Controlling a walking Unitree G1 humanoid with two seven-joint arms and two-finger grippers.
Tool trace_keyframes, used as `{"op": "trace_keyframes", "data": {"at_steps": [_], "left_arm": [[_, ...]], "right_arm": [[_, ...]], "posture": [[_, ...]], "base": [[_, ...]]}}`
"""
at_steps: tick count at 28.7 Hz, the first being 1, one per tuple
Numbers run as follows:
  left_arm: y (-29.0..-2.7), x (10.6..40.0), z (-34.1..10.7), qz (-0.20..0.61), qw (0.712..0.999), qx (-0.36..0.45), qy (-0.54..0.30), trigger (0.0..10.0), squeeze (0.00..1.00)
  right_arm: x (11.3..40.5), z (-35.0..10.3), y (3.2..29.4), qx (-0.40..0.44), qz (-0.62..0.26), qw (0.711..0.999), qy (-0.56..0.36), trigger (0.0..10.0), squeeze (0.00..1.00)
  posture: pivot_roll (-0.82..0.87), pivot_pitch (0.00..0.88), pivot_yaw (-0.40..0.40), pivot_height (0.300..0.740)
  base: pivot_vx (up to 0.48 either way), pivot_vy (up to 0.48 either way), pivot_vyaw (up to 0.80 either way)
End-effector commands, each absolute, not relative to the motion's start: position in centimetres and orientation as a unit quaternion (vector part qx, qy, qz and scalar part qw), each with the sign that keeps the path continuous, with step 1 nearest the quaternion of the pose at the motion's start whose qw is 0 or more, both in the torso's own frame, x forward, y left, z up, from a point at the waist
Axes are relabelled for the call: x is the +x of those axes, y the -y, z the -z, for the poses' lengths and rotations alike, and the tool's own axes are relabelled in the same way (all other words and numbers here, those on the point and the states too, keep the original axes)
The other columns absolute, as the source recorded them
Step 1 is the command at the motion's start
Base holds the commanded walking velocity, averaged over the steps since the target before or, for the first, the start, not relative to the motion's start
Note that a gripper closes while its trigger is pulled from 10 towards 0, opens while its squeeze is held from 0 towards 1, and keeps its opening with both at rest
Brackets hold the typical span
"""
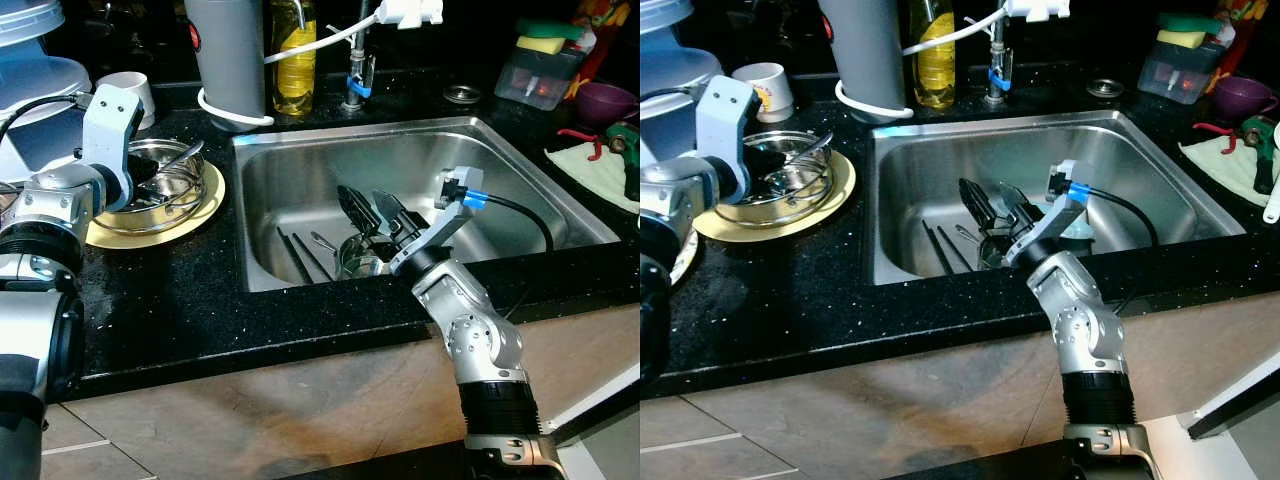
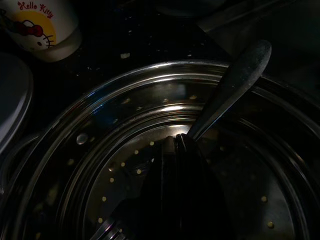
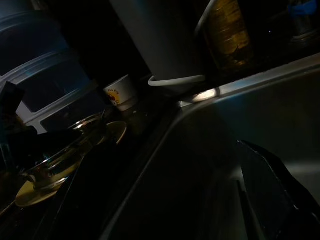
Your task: Kitchen organization
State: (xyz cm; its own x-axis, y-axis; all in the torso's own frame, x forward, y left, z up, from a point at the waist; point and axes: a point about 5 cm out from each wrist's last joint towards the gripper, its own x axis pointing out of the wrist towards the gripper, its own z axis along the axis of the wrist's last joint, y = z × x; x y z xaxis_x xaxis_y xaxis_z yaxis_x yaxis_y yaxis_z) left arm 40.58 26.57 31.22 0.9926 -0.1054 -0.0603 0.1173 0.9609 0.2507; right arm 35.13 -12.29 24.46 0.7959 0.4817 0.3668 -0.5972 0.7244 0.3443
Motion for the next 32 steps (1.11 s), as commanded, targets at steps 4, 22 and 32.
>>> {"op": "trace_keyframes", "data": {"at_steps": [4,22,32], "left_arm": [[-26.4,40.6,-31.6,0.064,0.989,0.129,-0.024,0.0,0.00],[-22.9,38.1,-43.3,0.254,0.959,0.012,0.125,0.0,0.00],[-23.8,40.2,-36.9,0.152,0.967,0.204,0.032,10.0,1.00]], "right_arm": [[35.2,-24.1,12.7,0.235,-0.285,0.921,0.124,10.0,0.00],[35.3,-24.8,13.3,0.249,-0.278,0.918,0.137,10.0,0.00],[35.3,-25.1,13.1,0.253,-0.280,0.915,0.141,10.0,0.00]], "posture": [[-0.05,0.163,-0.005,0.740],[-0.05,0.162,-0.003,0.740],[-0.05,0.160,-0.005,0.740]], "base": [[0.000,0.000,0.00],[0.000,0.000,0.00],[0.000,0.000,0.00]]}}
